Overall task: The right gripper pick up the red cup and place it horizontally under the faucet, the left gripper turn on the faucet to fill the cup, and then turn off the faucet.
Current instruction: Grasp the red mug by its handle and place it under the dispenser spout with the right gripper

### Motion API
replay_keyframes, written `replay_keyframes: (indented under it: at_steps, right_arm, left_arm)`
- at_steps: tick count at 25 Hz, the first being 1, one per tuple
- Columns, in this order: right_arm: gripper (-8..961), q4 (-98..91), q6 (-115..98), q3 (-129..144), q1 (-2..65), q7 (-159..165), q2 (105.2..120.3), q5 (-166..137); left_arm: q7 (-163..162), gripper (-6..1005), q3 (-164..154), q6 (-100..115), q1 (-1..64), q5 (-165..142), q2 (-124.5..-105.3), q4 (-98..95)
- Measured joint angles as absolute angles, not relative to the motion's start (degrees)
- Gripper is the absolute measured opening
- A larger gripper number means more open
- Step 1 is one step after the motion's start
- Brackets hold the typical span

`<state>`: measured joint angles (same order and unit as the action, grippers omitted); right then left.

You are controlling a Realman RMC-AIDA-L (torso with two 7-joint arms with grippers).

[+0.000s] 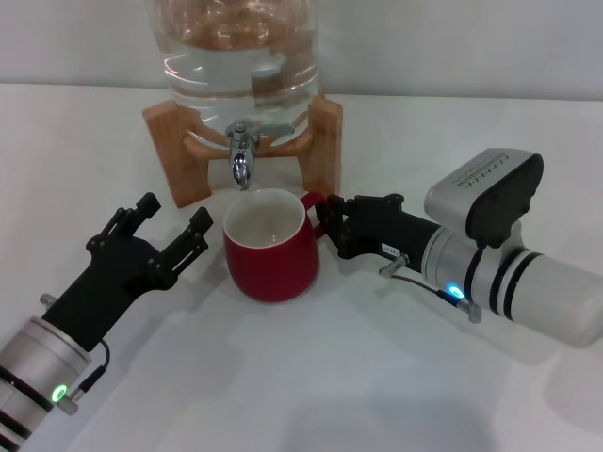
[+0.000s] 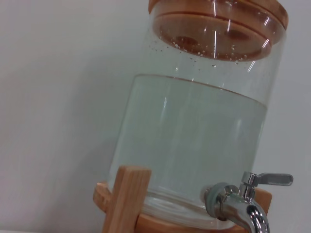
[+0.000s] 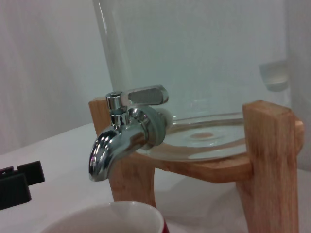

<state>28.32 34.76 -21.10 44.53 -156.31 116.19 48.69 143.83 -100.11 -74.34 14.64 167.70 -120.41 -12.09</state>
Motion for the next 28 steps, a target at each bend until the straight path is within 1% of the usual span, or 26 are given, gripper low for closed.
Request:
replay_keyframes:
  at_steps: [28]
  right_arm:
    - [150, 28.76, 33.49, -21.2, 45.38, -155.69, 116.19, 48.71]
  left_arm:
    - [143.74, 861, -99.99, -73.82, 14.94, 167.69, -120.41, -12.13]
